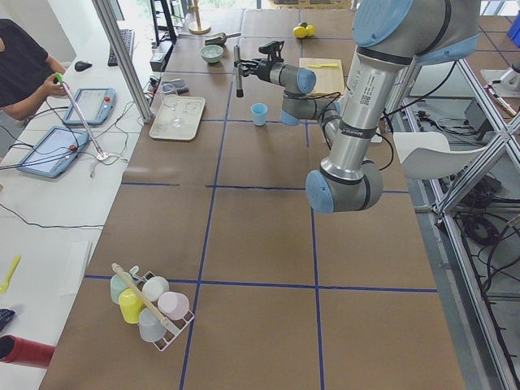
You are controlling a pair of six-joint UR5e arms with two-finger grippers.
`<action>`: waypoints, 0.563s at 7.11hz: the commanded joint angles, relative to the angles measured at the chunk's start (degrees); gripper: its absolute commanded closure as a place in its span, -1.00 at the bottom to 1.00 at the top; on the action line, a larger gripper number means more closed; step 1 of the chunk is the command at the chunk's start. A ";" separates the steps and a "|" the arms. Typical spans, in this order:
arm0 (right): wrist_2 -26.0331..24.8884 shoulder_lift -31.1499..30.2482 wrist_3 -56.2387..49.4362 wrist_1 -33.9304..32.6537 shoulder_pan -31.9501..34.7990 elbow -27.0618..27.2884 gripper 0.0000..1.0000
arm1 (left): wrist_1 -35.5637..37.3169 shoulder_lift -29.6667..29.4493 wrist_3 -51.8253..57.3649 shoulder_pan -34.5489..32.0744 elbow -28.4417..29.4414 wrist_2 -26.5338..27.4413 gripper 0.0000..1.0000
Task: Squeeze lemon into cup
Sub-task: 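Lift the muddler out of the cup and move it back toward its spot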
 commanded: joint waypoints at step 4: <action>0.09 -0.69 -0.38 0.00 0.00 -0.05 -1.00 | 4.27 19.88 -0.69 -2.34 -10.31 -11.42 1.00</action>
